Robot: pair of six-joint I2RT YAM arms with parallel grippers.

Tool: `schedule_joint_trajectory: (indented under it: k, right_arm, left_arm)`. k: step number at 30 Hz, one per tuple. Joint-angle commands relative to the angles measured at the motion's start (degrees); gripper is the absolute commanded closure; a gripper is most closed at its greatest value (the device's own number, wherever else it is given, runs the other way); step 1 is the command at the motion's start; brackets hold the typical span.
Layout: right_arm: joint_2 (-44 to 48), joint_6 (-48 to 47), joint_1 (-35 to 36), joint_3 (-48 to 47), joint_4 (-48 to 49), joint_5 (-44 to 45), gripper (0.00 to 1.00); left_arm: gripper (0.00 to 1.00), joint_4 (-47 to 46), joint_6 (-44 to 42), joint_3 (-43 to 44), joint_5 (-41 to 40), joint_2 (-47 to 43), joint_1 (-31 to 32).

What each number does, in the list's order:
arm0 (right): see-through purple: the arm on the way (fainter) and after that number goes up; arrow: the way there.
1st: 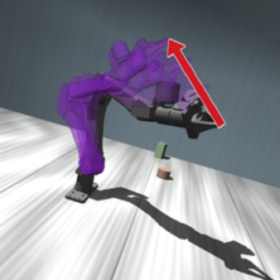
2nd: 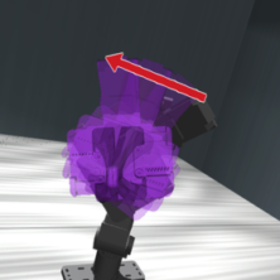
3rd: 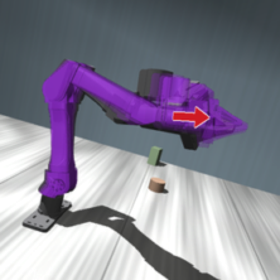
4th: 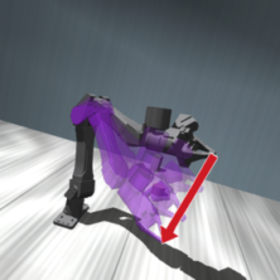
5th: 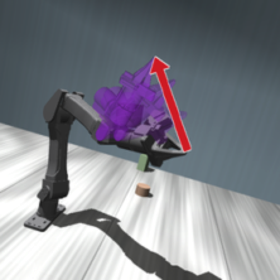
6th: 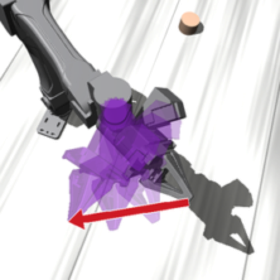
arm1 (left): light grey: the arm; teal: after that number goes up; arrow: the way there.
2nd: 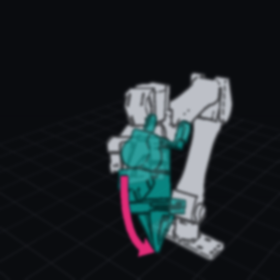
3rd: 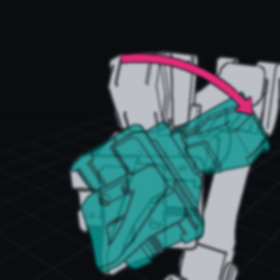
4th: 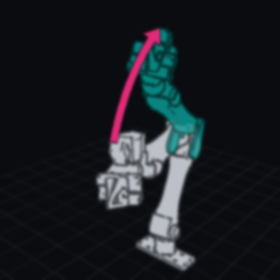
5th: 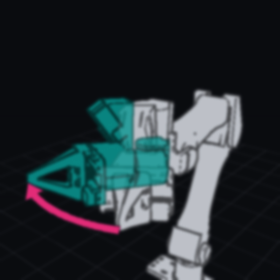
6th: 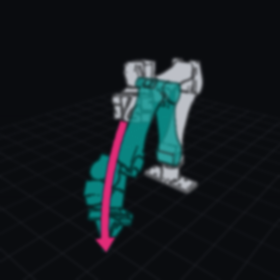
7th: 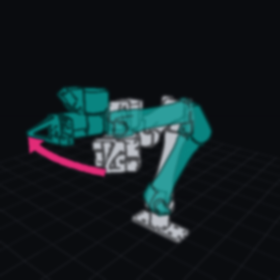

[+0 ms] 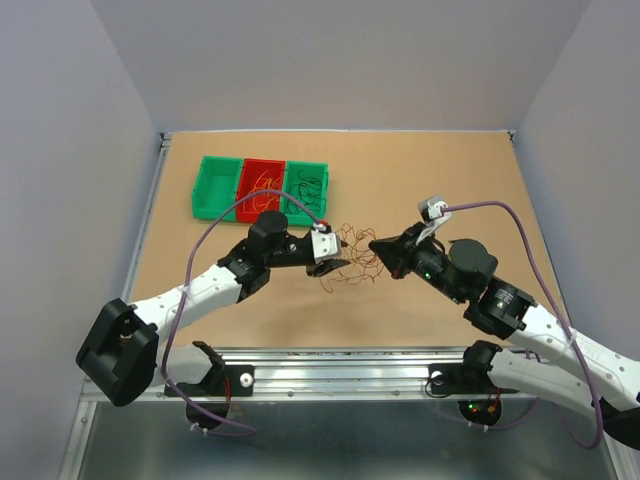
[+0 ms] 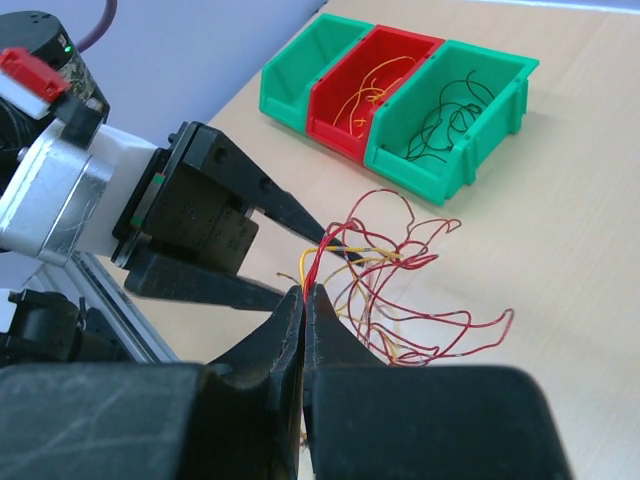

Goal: Untangle the cables

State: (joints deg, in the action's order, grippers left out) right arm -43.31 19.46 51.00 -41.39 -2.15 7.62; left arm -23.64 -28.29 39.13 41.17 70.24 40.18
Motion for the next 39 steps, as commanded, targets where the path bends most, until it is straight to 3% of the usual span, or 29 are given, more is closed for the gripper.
schedule_joint_trajectory:
  k: [1, 2, 5, 12, 16, 19, 22, 23, 24, 29, 33, 36, 39]
  right_arm:
    - [0.16, -0.04, -0.03, 1.04, 3.82, 0.03, 1.0]
    - [0.24, -0.04, -0.03, 1.04, 3.74, 0.03, 0.99]
    - [0.33, 0.05, -0.11, 1.13, 3.73, 0.55, 0.99]
    - [2.0, 0.92, -0.03, 2.01, 3.65, 4.33, 0.98]
    - [3.23, 3.55, -0.03, 2.54, 2.07, 15.63, 0.81]
    - [4.63, 6.01, -0.03, 2.89, -1.27, 24.53, 0.8]
    - [7.27, 7.42, -0.03, 3.5, -2.5, 29.98, 0.81]
    - [8.41, 7.52, -0.03, 3.85, -2.77, 30.87, 0.97]
    - [8.85, 7.61, -0.03, 3.86, -3.03, 31.57, 0.99]
    - [9.12, 8.05, -0.03, 2.89, -5.49, 34.14, 0.99]
    - [6.32, 5.15, -0.03, 1.93, -5.41, 25.36, 0.28]
    - [0.09, 2.6, -0.03, 0.26, -4.35, 18.68, 0.21]
    - [-6.77, -0.3, -0.03, -1.15, -2.77, 12.35, 0.32]
  left_arm:
    - [0.57, -1.15, -0.09, 3.49, 0.32, 1.65, 0.51]
    - [0.72, -0.89, -0.18, 3.84, 0.06, 2.53, 0.51]
    - [1.0, -0.44, -0.89, 4.02, -0.3, 2.71, 0.51]
    - [1.0, -1.85, -0.97, 1.82, -4.6, -0.36, 0.42]
    - [1.0, -3.25, 0.51, 1.12, -11.88, -2.12, -0.71]
    - [1.0, -5.54, 3.41, 0.24, -13.92, -3.35, -3.26]
    - [1.0, -5.81, 5.7, 0.85, -12.35, -2.92, -8.0]
    - [1.0, -5.72, 6.23, 1.03, -11.56, -2.65, -8.97]
    - [1.0, -5.72, 6.67, 1.55, -11.37, -2.48, -10.9]
    - [1.0, -5.28, 8.08, 2.26, -5.15, -2.12, -13.55]
    - [1.0, -5.01, 7.29, 1.74, -1.98, -3.88, -13.55]
    - [1.0, -3.27, 6.67, 2.17, 3.82, -5.81, -13.47]
    - [1.0, -0.63, 6.59, 3.66, 8.47, -7.13, -13.38]
